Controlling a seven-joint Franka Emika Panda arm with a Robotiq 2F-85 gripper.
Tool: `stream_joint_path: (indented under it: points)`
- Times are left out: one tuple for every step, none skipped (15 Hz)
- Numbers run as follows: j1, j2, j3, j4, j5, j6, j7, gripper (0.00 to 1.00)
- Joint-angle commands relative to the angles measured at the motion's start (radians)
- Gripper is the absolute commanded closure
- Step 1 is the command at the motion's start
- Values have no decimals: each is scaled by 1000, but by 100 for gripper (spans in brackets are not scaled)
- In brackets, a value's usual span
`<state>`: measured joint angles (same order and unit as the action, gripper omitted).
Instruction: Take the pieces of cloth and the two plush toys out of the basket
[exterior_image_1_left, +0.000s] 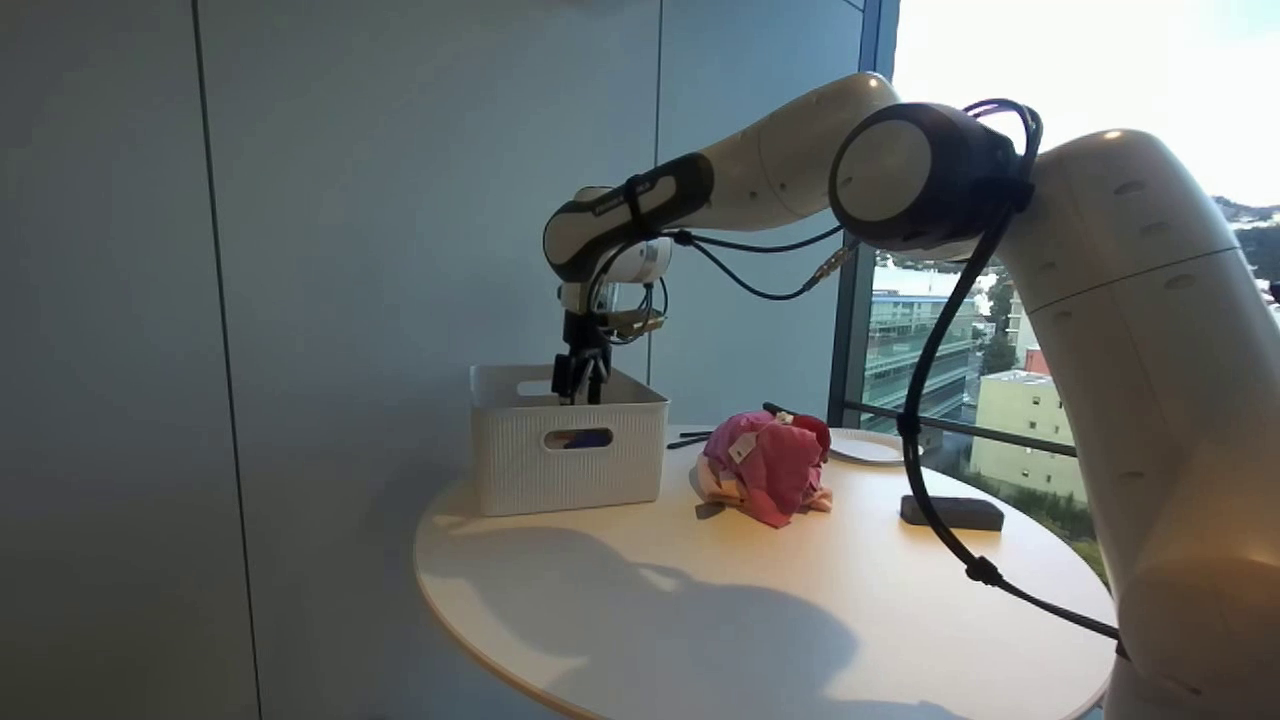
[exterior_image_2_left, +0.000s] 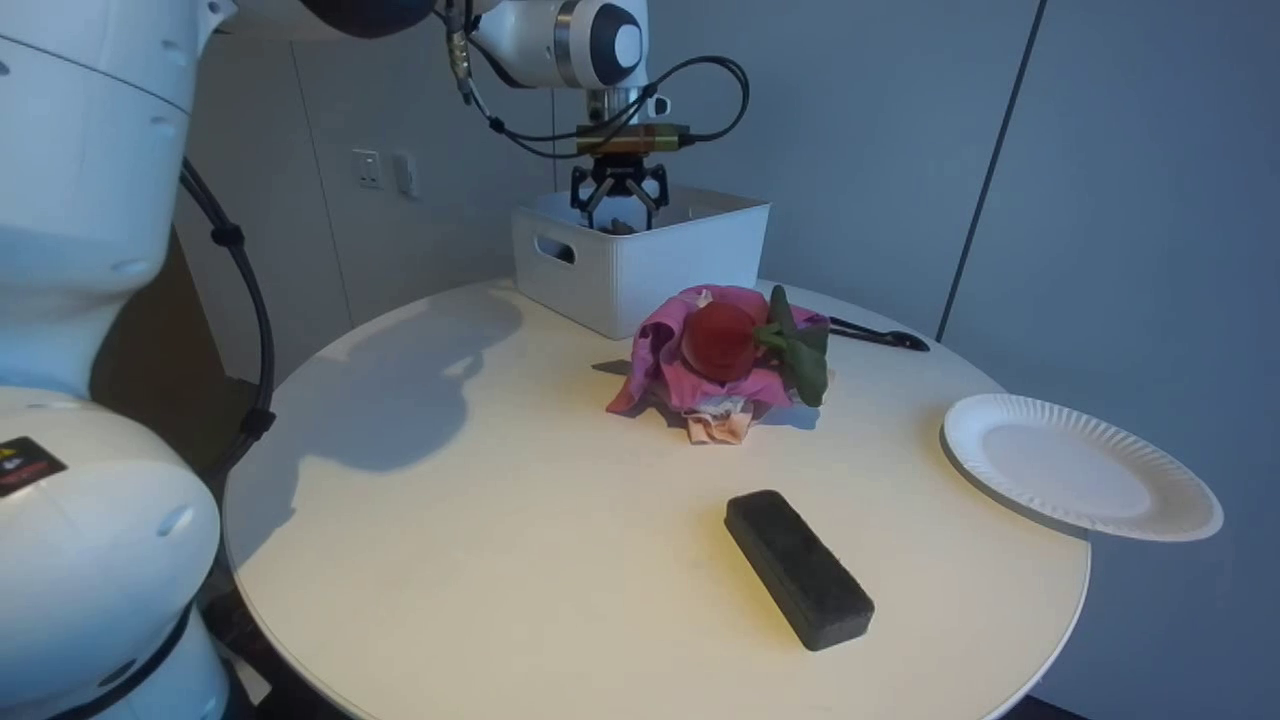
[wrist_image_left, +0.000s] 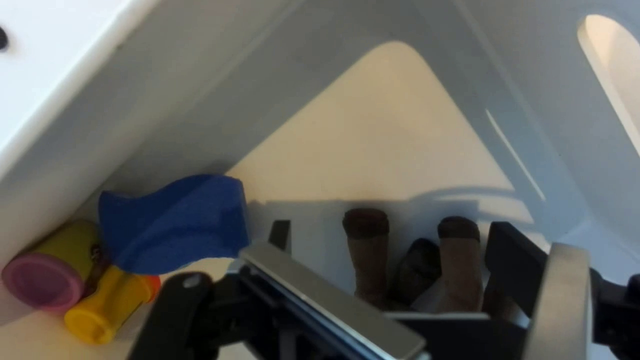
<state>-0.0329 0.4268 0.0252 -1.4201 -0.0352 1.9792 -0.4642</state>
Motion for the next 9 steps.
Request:
stream_joint_path:
  points:
    - [-8, 1, 10, 4, -5, -3, 3, 0]
    - [-8, 1, 10, 4, -5, -3, 2, 0]
    - [-8, 1, 10, 4, -5, -4, 2, 0]
    - [-8, 1, 10, 4, -5, -4, 2, 0]
    - [-13, 6, 18, 8, 4, -19, -29, 0]
    - [-23, 16, 33, 18, 19, -40, -93, 0]
    - [-23, 28, 38, 26, 15, -46, -123, 0]
    - [-31, 42, 51, 34, 28, -48, -176, 0]
    - [-41, 53, 65, 41, 46, -46, -236, 0]
